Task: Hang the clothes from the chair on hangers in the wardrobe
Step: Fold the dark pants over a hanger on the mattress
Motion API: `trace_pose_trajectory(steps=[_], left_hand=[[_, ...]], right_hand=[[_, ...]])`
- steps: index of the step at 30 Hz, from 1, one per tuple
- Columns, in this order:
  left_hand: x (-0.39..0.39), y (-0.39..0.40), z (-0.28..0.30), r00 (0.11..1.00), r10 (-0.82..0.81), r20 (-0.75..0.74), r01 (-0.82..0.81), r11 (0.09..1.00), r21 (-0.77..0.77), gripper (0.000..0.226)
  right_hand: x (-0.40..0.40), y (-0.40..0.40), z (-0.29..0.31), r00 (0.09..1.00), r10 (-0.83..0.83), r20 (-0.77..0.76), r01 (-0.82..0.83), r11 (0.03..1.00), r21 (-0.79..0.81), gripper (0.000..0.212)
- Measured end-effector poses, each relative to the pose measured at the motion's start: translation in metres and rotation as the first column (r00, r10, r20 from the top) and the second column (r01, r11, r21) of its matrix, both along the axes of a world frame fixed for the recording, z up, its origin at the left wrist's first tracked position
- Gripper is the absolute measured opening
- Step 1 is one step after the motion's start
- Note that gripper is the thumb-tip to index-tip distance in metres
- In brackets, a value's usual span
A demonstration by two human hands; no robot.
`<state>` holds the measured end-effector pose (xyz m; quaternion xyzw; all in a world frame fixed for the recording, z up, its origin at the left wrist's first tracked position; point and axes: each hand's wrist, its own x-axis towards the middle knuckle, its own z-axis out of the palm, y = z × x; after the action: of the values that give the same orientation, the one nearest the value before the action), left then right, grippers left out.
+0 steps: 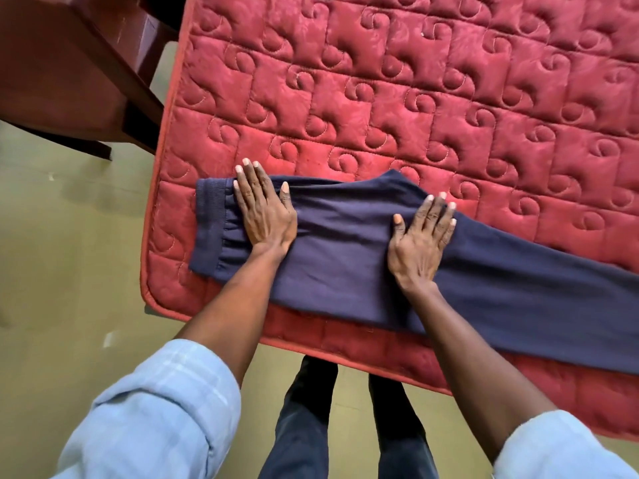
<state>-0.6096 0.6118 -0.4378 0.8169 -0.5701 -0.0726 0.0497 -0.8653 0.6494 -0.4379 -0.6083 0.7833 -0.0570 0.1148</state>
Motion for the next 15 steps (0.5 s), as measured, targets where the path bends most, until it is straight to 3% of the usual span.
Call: trace_pose_trajectory(steps=[3,6,10,13,15], left_hand=[[-0.045,0.029,0.007,0.939,-0.32,-0.122,0.303,0.942,-0.144,0.064],[-0.08,0.067,-0.003,0.79,-0.588,-0.174,0.591,0.806,-0.034,0.062],[-0.087,0.07,-0.008,0.85,-0.512,-0.123,0.523,0.848,0.087,0.066],[-0.118,0.07,0.004,0.9,-0.427,-0.093,0.434,0.896,0.089,0.075],[-0.153,0.072,0.012,0.851,-0.503,-0.149,0.516,0.854,0.067,0.086]], right_hand=[[0.012,0.019,0.001,0.971,0.236,0.035,-0.236,0.972,-0.021,0.063],[0.002,0.042,-0.007,0.957,0.29,0.032,-0.29,0.957,0.023,0.062],[-0.066,0.065,-0.009,1.0,0.021,-0.016,-0.02,0.996,0.091,0.068],[-0.108,0.075,-0.006,0.972,-0.234,-0.017,0.234,0.968,0.089,0.071],[-0.113,0.076,-0.003,0.989,-0.146,0.002,0.145,0.987,0.068,0.068]])
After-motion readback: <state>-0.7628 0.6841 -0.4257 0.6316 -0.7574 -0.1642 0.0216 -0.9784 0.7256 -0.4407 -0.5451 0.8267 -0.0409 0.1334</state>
